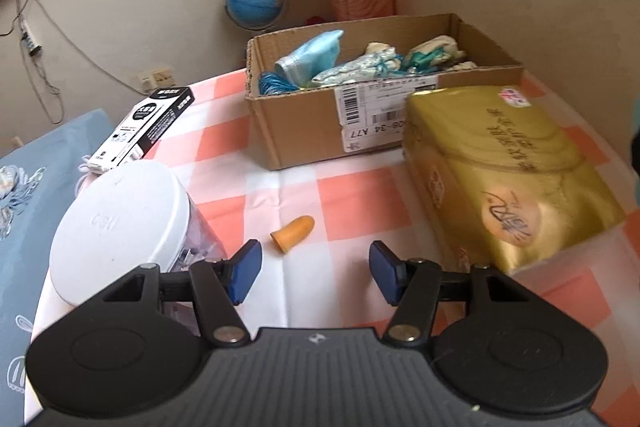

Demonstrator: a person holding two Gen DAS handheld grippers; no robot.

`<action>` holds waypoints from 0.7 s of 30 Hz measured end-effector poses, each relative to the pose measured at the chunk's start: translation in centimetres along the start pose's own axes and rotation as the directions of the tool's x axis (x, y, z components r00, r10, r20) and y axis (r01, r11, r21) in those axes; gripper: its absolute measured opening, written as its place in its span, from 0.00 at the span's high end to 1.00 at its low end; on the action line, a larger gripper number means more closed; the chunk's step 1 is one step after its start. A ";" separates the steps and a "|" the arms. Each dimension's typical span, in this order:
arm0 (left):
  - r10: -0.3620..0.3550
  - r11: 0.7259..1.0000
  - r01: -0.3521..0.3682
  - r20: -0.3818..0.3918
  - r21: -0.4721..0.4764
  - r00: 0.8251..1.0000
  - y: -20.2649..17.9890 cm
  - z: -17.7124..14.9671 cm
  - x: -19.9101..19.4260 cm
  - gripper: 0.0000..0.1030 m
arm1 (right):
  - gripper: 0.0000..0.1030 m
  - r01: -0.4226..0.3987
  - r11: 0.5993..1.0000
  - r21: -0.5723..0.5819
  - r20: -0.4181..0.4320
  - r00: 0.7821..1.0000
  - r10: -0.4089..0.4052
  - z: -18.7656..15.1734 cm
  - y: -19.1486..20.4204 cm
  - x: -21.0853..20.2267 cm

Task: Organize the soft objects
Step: 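Grasp the orange earplug with left tool while right tool holds the plush toy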

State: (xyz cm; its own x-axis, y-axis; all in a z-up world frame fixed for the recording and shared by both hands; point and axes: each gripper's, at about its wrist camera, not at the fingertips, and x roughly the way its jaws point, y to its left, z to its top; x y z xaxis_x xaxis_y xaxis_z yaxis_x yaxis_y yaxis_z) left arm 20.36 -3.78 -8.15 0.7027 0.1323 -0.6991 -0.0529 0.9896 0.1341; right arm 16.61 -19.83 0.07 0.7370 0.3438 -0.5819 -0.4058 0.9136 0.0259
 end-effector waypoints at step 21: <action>0.006 0.985 -0.007 -0.009 -0.174 1.000 0.9 1.3 2.2 0.67 | 0.49 -0.046 0.999 -0.011 0.012 0.999 0.046 -0.6 0.0 0.0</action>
State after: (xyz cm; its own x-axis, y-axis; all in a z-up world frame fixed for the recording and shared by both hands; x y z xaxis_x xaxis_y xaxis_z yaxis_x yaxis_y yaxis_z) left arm 22.78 -2.72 -8.63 0.6960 0.1387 -0.7045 -0.1808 0.9834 0.0149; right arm 16.24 -19.95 -0.38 0.7241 0.3877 -0.5705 -0.4450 0.8945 0.0430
